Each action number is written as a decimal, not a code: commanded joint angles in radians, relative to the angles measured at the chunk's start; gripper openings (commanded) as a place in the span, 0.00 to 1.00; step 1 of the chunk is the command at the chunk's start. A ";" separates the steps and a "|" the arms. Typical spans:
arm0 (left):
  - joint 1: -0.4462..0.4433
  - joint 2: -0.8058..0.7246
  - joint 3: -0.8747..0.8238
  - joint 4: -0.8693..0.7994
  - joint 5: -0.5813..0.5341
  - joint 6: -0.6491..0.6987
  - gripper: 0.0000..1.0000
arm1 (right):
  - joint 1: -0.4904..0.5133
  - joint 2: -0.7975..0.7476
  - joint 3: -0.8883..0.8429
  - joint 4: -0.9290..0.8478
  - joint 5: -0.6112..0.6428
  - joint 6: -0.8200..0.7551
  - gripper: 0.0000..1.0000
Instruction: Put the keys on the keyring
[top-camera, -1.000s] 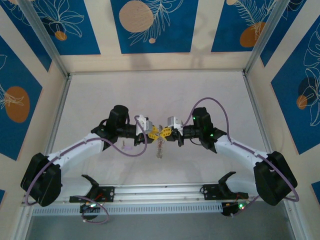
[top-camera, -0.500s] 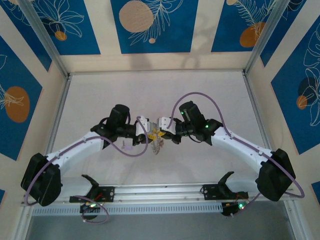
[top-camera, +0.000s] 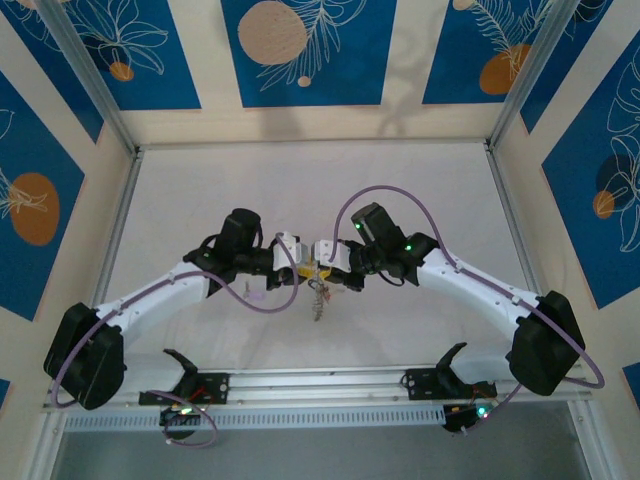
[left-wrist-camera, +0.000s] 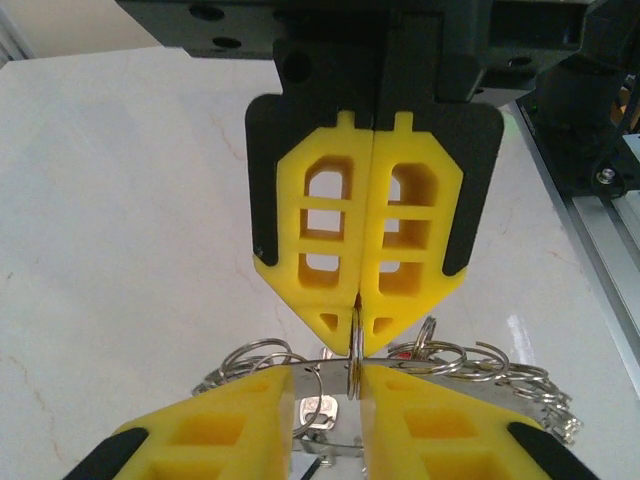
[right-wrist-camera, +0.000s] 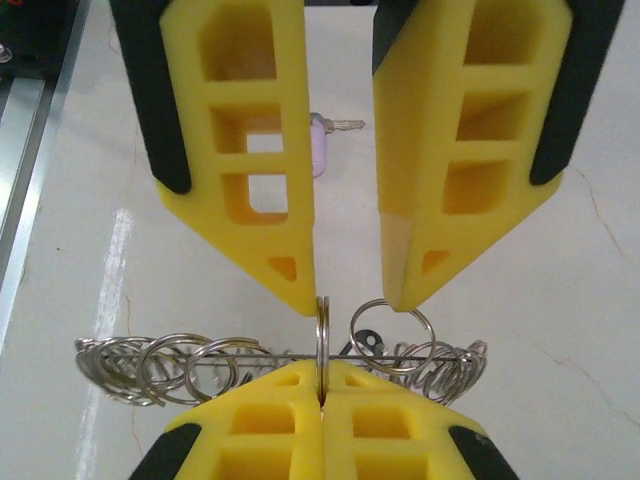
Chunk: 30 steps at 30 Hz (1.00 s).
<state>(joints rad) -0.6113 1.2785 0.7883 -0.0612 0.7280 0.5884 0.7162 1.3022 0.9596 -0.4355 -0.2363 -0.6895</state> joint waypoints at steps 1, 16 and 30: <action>-0.011 0.028 0.028 -0.013 0.025 0.045 0.23 | 0.005 0.003 0.035 0.019 -0.057 0.023 0.00; -0.025 0.027 0.021 0.054 0.040 -0.003 0.19 | 0.002 0.008 0.011 0.069 -0.083 0.062 0.00; -0.012 -0.023 -0.013 0.152 0.123 -0.064 0.00 | -0.151 -0.144 -0.227 0.423 -0.320 0.226 0.20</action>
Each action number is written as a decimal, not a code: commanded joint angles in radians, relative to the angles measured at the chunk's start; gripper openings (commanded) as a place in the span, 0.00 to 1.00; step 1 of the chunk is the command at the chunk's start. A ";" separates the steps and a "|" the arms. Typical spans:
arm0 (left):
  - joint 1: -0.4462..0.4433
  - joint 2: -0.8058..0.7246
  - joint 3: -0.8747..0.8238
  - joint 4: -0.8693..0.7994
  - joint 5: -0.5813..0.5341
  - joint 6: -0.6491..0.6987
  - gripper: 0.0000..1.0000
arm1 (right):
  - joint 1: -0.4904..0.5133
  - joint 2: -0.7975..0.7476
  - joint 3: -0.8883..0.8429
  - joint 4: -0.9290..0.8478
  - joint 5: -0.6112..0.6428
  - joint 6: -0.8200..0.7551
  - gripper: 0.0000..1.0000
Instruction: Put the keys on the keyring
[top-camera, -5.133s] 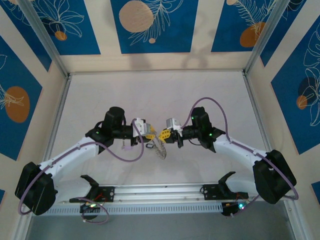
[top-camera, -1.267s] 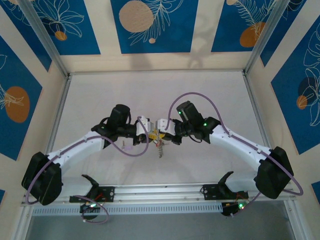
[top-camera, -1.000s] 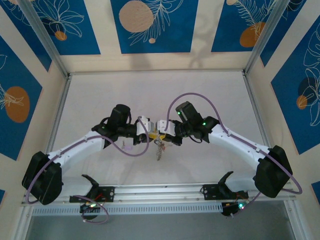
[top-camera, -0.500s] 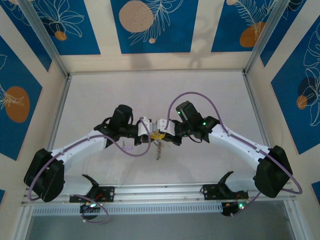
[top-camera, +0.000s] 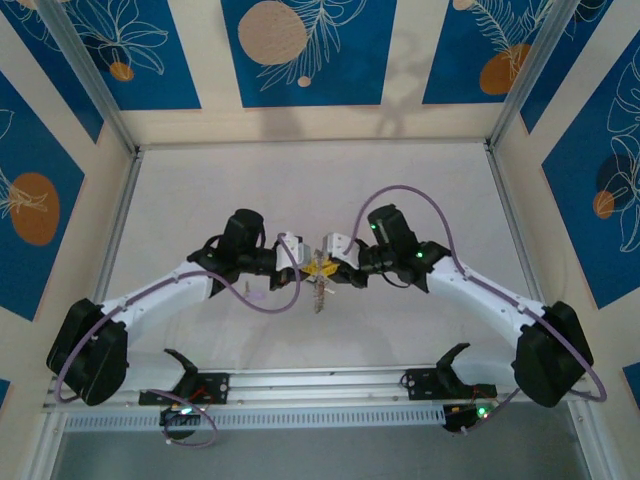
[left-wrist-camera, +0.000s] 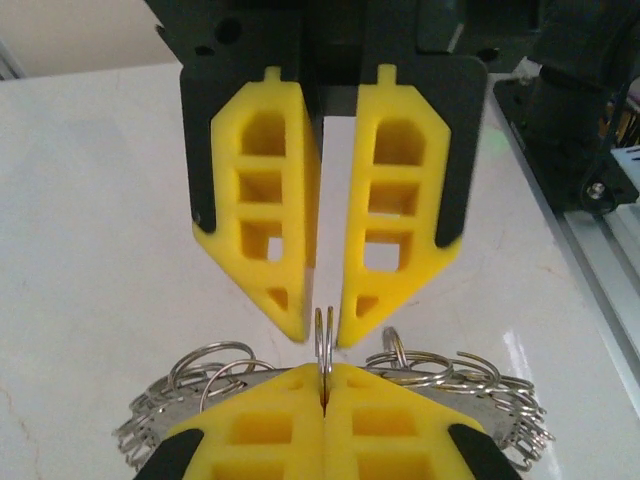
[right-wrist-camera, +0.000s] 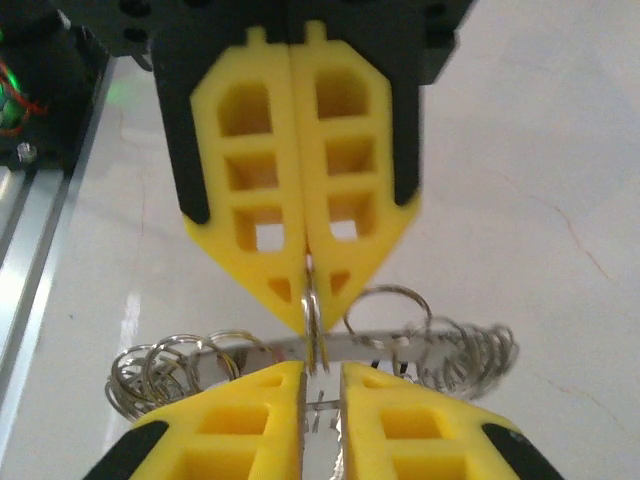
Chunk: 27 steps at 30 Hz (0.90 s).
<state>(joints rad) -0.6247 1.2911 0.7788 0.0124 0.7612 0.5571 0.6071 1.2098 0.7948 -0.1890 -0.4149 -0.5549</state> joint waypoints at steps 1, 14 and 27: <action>0.005 -0.037 -0.004 0.088 0.099 -0.043 0.00 | -0.055 -0.062 -0.082 0.212 -0.164 0.110 0.21; 0.019 -0.054 -0.027 0.182 0.141 -0.134 0.00 | -0.101 -0.084 -0.192 0.521 -0.327 0.209 0.25; 0.019 -0.040 -0.029 0.222 0.171 -0.158 0.00 | -0.080 -0.033 -0.167 0.514 -0.336 0.210 0.21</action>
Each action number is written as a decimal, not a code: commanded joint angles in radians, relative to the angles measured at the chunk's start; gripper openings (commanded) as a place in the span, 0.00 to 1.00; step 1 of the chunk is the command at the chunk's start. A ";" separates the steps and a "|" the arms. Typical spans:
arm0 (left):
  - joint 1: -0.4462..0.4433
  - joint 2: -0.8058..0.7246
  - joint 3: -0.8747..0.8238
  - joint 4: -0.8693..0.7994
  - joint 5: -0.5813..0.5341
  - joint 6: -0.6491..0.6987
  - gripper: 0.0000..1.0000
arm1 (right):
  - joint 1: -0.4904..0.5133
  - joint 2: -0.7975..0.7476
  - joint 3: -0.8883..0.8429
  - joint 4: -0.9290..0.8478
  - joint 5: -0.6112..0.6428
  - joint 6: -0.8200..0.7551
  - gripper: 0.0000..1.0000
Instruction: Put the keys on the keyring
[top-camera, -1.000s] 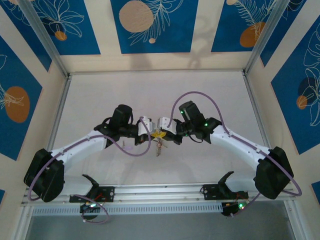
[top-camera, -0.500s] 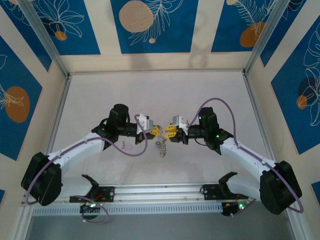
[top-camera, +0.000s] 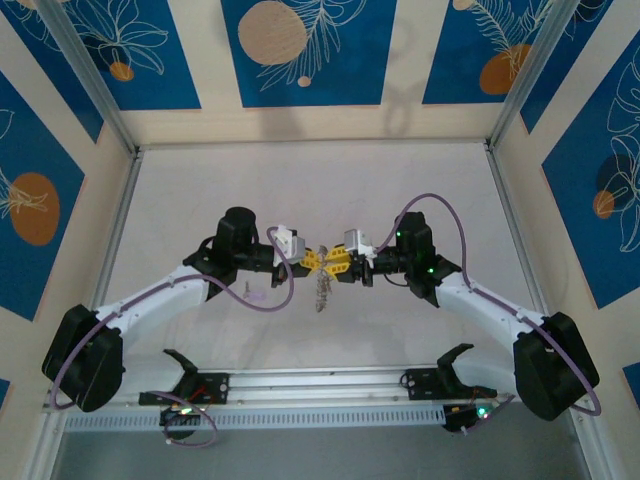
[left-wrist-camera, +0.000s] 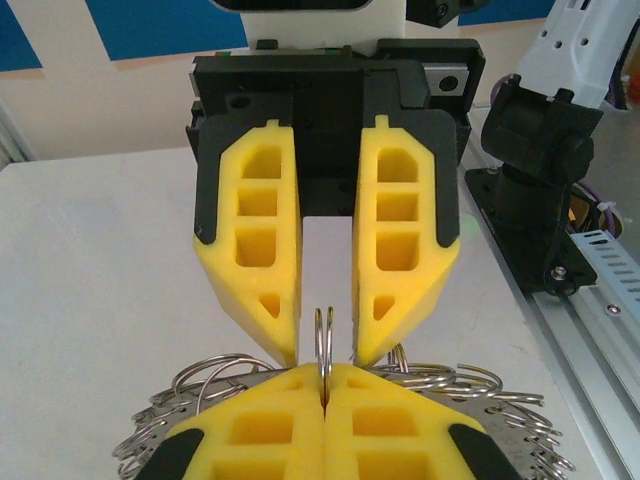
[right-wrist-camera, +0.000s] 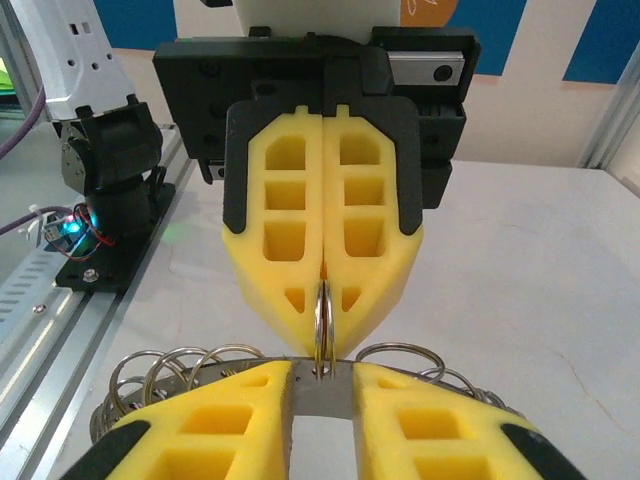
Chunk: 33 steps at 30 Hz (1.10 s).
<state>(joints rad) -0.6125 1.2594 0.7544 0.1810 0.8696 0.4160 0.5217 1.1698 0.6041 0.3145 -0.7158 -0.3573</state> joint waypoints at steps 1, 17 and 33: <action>0.007 -0.007 -0.005 0.052 0.063 -0.019 0.00 | 0.007 0.006 0.024 0.012 -0.039 0.014 0.20; 0.005 0.012 0.001 0.021 0.024 -0.005 0.18 | 0.023 0.030 0.051 -0.026 -0.013 0.004 0.00; 0.005 0.034 0.081 -0.209 -0.067 0.125 0.21 | 0.084 0.049 0.188 -0.412 0.222 -0.168 0.00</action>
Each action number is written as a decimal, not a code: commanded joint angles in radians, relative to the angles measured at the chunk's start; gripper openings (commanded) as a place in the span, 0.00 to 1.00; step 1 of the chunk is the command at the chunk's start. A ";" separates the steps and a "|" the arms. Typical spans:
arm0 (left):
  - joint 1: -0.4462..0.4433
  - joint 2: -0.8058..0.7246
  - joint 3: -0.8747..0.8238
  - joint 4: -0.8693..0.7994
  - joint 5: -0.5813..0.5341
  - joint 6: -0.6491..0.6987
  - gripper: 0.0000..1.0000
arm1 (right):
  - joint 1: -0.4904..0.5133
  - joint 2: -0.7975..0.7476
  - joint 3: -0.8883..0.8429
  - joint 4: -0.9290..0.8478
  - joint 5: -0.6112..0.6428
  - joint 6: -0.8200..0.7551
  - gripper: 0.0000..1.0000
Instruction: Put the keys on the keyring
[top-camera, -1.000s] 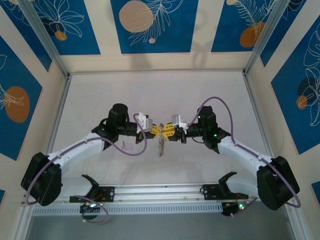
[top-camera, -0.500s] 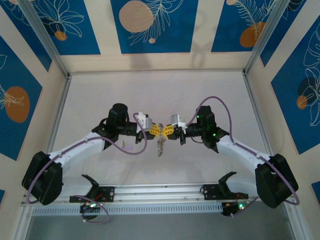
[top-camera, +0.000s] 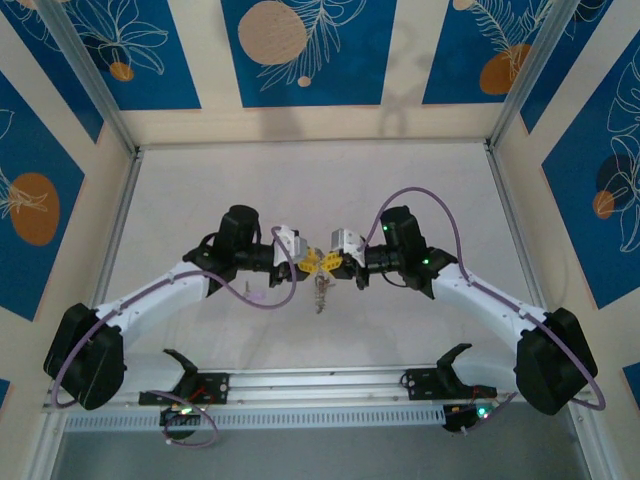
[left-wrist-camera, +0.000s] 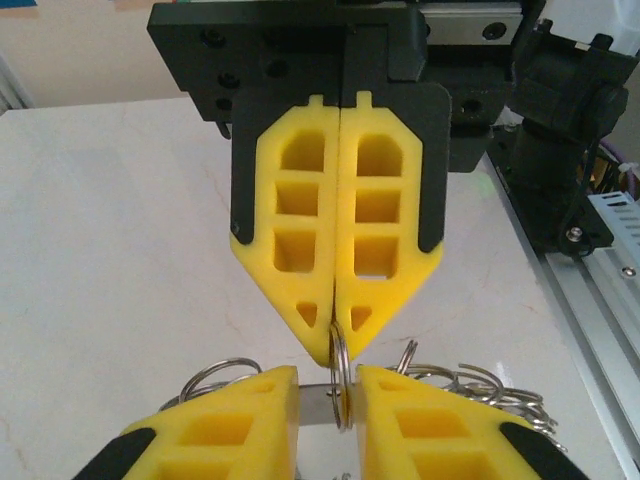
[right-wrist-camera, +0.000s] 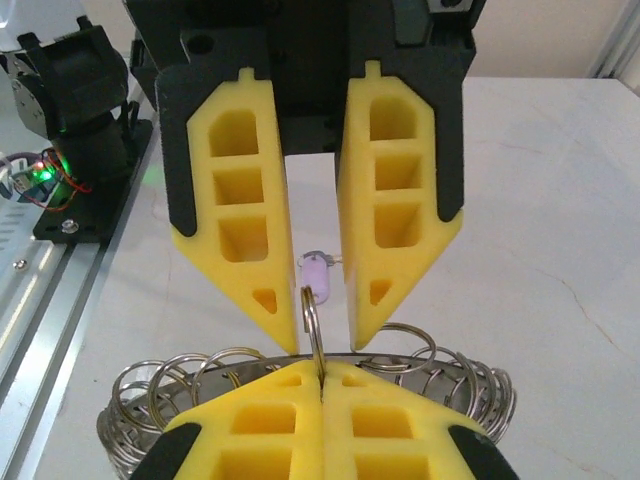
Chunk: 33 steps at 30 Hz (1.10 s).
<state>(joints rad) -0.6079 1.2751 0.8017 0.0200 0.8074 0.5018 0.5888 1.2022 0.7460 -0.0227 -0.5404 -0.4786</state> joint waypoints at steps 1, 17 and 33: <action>0.000 0.021 0.034 -0.048 -0.004 0.040 0.21 | 0.022 0.021 0.058 -0.093 0.063 -0.050 0.00; 0.000 0.019 0.008 -0.101 -0.046 0.096 0.03 | 0.039 0.043 0.101 -0.151 0.091 -0.073 0.00; 0.005 -0.049 -0.076 0.075 -0.022 0.035 0.00 | -0.037 0.001 -0.021 0.083 -0.142 0.044 0.20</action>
<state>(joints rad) -0.6086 1.2652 0.7685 -0.0025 0.7753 0.5838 0.5743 1.2373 0.7532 -0.0624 -0.5591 -0.4911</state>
